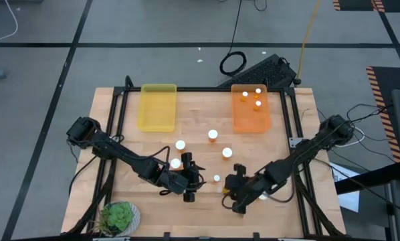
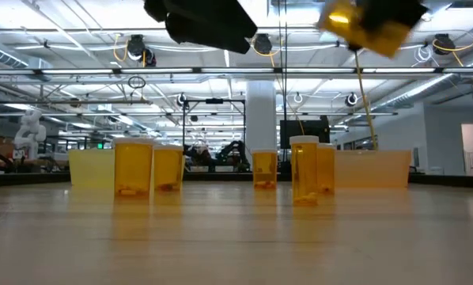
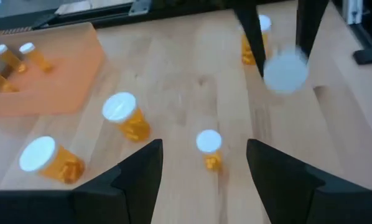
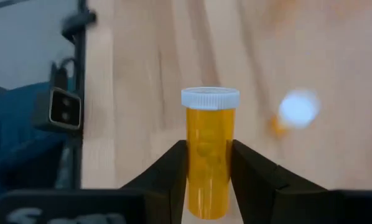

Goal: Pick and place medicine bottles into bin by pill shape (circle, oval)
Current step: Put the small orange pill bottle into the orange bin

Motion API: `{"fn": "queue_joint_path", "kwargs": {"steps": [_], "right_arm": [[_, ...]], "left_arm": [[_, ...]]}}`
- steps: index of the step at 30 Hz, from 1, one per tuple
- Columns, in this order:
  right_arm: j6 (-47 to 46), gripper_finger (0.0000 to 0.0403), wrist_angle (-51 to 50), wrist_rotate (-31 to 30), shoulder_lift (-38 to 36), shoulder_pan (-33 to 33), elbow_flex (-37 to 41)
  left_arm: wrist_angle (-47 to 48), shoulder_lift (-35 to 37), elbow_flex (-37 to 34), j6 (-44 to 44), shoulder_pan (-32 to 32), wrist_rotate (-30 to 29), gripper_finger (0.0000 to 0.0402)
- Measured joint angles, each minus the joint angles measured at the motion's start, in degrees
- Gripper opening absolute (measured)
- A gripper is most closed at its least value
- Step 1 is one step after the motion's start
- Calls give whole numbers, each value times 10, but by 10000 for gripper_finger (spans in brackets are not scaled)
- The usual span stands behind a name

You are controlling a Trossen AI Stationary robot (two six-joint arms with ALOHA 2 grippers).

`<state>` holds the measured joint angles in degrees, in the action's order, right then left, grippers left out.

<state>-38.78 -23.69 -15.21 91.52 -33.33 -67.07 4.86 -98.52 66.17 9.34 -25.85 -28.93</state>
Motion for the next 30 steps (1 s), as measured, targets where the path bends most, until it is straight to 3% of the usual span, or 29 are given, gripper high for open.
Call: {"fn": "queue_joint_path", "kwargs": {"steps": [7,14,26,30], "right_arm": [[200,102,24,-88,-76,30,0],[329,102,109,-87,-102,72,0],[406,102,174,-56,-101,97,0],[440,102,303,-53,-102,98,44]], "left_arm": [[-21,0,0,5,24,-1,237],[-87,12,0,12,38,18,237],[-135,11,0,26,57,19,237],[-149,11,0,12,63,19,237]]}}
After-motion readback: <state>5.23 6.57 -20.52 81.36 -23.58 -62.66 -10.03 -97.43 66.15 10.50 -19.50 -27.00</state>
